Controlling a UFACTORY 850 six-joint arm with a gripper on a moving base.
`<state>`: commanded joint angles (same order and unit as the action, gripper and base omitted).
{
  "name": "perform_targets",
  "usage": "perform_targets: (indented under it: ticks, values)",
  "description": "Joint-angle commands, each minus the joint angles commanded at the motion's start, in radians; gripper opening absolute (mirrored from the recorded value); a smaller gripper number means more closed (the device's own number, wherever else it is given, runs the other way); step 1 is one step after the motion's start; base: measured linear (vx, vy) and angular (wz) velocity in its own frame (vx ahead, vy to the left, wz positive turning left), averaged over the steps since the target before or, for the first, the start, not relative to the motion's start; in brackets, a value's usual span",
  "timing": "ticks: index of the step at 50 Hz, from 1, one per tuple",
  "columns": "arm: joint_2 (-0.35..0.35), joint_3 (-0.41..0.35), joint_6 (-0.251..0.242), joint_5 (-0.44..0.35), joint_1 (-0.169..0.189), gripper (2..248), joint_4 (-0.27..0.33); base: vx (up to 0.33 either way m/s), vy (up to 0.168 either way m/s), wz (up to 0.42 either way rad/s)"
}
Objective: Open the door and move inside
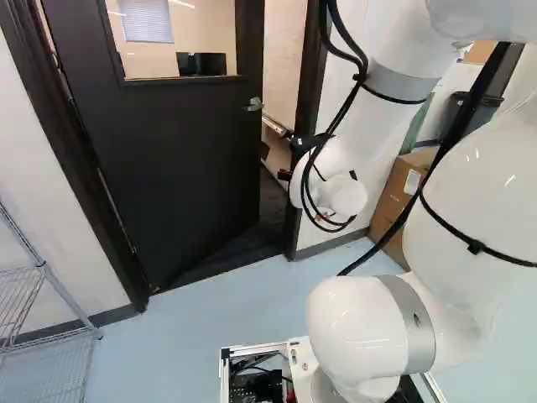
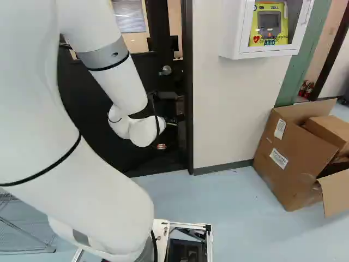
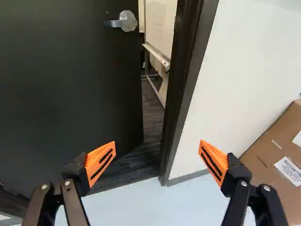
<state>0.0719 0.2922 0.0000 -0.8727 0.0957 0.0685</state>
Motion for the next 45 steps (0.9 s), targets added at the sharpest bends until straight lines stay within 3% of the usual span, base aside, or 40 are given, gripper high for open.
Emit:
perform_targets:
  ticks: [18,45]
  values:
    - [0.000,0.000,0.000,0.000,0.000,247,0.000,0.000,0.011,0.006]
    - [0.000,0.000,0.000,0.000,0.000,247,0.000,0.031,0.071,0.051]
